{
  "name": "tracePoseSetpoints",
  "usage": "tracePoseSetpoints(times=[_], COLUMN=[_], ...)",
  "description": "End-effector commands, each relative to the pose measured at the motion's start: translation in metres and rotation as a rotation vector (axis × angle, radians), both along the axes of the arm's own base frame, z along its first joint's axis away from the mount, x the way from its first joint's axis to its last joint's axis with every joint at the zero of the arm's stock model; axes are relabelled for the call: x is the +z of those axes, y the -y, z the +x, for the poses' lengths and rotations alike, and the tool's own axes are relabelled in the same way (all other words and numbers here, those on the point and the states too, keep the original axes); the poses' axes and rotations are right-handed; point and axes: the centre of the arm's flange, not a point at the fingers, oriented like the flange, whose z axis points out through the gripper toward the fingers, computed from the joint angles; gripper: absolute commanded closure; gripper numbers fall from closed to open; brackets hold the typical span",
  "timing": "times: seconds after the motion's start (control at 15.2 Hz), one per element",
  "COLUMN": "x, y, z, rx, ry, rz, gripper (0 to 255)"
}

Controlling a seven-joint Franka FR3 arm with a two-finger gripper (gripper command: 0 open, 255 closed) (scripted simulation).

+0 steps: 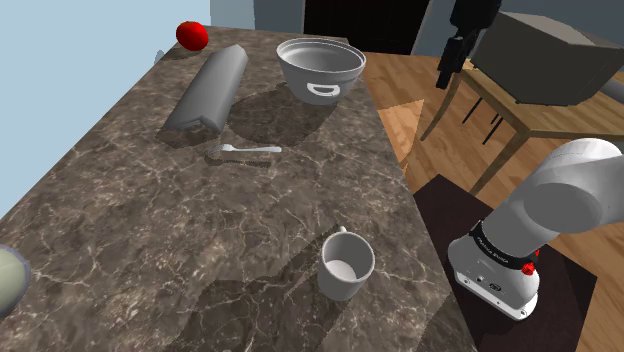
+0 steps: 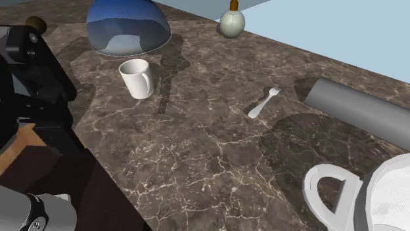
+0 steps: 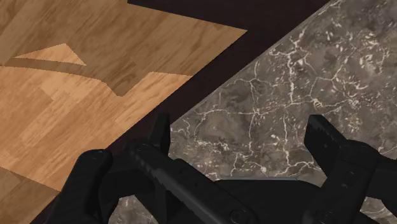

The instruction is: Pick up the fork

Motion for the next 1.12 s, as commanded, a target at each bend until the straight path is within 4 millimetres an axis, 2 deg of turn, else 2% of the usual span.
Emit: tracePoseSetpoints(times=[0.0, 0.53, 1.06], x=[0.000, -0.041, -0.082], y=[0.000, -0.048, -0.109], z=[0.000, 0.084, 0.159], rx=[0.000, 0.129, 0.258], ry=[0.000, -0.036, -0.072], rz=[0.000, 0.053, 0.107], gripper=[0, 0, 0])
